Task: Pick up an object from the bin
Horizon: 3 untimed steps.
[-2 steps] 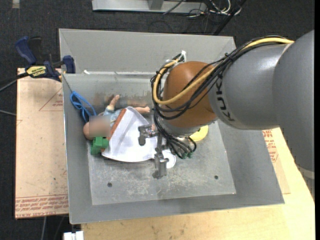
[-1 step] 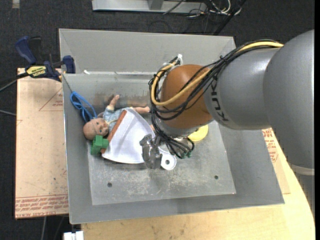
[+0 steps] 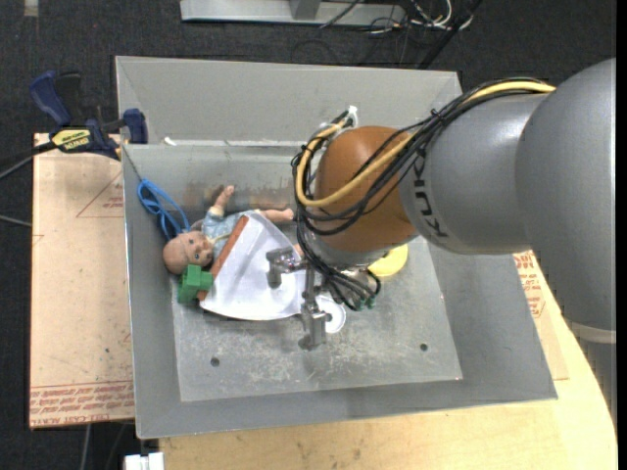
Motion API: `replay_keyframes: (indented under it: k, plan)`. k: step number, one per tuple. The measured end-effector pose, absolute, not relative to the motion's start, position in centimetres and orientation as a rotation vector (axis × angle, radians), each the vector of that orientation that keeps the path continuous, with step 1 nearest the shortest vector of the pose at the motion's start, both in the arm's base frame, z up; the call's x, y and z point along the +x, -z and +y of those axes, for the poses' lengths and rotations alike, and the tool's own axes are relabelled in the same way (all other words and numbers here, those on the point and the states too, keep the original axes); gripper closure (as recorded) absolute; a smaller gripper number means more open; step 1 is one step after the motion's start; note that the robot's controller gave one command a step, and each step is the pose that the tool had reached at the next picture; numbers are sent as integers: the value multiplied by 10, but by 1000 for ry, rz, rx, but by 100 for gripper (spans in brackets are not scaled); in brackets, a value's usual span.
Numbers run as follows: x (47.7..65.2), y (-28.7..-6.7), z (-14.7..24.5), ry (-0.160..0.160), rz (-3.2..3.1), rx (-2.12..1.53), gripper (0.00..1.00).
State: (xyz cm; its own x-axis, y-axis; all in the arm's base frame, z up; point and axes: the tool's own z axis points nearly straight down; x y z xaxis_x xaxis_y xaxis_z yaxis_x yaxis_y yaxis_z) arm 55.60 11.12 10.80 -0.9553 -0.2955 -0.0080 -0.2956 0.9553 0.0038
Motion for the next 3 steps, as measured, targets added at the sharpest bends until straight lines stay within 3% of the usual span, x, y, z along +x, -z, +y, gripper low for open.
replay_keyframes:
  k: [1, 2, 3]
  plan:
    - [556, -108, 111, -8, 3099, -468, 0]
    - [561, -87, 134, -9, 3073, -604, 100]
    - [561, -87, 134, -9, 3074, -604, 100]
